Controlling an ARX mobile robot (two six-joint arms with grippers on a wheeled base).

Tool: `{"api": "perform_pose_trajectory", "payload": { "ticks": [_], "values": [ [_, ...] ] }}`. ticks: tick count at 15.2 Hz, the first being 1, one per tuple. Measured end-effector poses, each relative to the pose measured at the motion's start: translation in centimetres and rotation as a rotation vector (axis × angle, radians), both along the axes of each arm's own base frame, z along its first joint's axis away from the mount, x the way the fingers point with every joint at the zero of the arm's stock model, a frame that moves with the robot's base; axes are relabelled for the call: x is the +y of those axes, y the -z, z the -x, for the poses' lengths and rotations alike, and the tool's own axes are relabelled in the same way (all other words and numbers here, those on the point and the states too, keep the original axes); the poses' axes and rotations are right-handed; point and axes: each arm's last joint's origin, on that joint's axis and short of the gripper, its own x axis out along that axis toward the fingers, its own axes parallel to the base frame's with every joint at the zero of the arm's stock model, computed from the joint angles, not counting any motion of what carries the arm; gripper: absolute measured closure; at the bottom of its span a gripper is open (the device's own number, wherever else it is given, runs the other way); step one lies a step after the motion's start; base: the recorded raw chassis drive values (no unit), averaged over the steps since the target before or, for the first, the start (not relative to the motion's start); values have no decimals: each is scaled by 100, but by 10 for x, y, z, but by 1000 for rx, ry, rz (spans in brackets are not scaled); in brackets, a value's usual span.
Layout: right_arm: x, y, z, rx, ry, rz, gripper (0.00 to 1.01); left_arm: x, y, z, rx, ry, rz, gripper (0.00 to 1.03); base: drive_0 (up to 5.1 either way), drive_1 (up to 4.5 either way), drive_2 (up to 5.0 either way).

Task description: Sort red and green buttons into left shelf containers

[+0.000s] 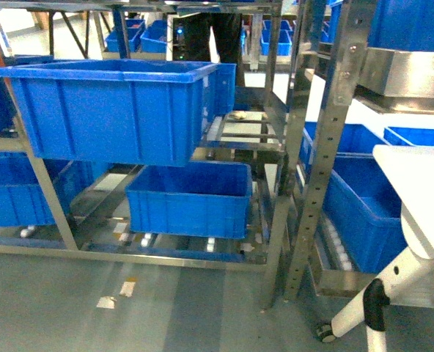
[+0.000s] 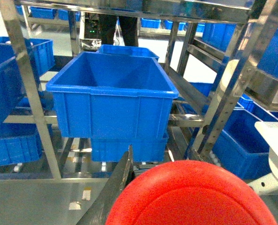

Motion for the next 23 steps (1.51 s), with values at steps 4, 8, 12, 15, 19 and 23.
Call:
{"api": "perform_pose_trajectory", "payload": {
  "ticks": [4,8,12,15,19,23],
  "values": [
    [0,0,0,0,1,0,74,0,0,0,3,-2,0,76,-495,246,246],
    [0,0,0,-1,0,0,74,0,0,0,2,1,0,76,-493,248,248],
    [0,0,0,1,0,0,74,0,0,0,2,-4,0,76,-497,244,244],
    [0,0,0,-2,0,0,74,0,0,0,1,-1,0,76,-497,243,243],
    [0,0,0,-2,0,0,74,0,0,0,3,-1,0,76,-496,245,245],
    [0,0,0,0,0,0,74,0,0,0,2,-1,0,76,-373,183,183]
  ]
}}
